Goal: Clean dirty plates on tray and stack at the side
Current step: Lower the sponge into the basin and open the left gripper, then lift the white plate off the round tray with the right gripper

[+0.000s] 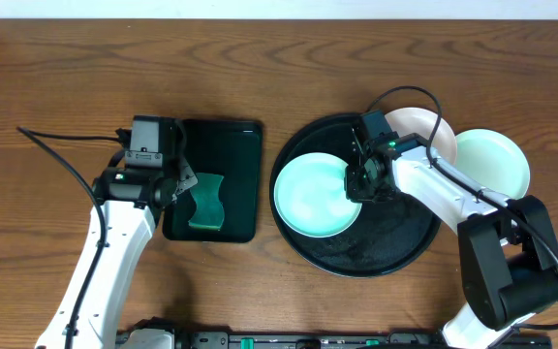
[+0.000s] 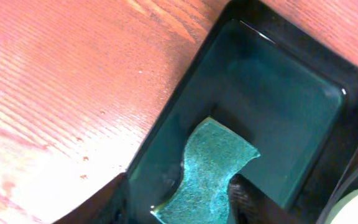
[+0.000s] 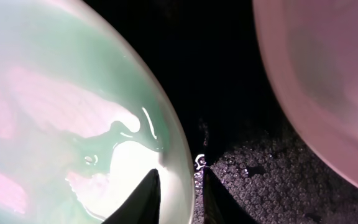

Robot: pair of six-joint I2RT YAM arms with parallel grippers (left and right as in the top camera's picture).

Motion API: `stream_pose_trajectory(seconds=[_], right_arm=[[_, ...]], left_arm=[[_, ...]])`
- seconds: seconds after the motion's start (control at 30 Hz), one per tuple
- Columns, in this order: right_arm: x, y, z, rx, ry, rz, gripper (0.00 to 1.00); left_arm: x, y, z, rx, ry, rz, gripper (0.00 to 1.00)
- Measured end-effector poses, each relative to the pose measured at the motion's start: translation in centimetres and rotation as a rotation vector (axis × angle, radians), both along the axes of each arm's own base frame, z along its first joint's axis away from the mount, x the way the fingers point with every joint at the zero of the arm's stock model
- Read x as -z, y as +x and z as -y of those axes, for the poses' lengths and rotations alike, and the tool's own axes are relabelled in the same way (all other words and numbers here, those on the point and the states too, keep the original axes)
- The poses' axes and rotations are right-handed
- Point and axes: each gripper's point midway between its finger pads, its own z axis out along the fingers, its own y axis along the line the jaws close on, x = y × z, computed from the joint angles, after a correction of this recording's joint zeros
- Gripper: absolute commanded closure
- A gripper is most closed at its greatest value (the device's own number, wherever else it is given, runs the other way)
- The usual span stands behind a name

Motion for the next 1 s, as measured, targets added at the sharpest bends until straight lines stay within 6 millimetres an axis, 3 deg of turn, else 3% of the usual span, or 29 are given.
stream_pose_trajectory(seconds=[0.1,0.23,0.37,1.0], right_arm=[[0.00,0.03,-0.01,0.000,0.000,0.001,0.79],[0.08,0.39,-0.16,0.000,0.008,0.019,0.81],[0.80,0.11,-0.03,0.009,0.010,0.022,0.99],[0.59,-0.19,0.24,0.010,-0.003,0.007,0.99]], left_arm=[[0.18,-0.34,0.11,0.002,-0.008,-0.016,0.22],[0.22,-0.40,0.20,0.003,-0.014,-0.019,0.21],[0.23,-0.40,0.24,0.004,-0.016,-0.019,0.21],[0.23,-0.40,0.24,0.004,-0.016,-0.019,0.20]])
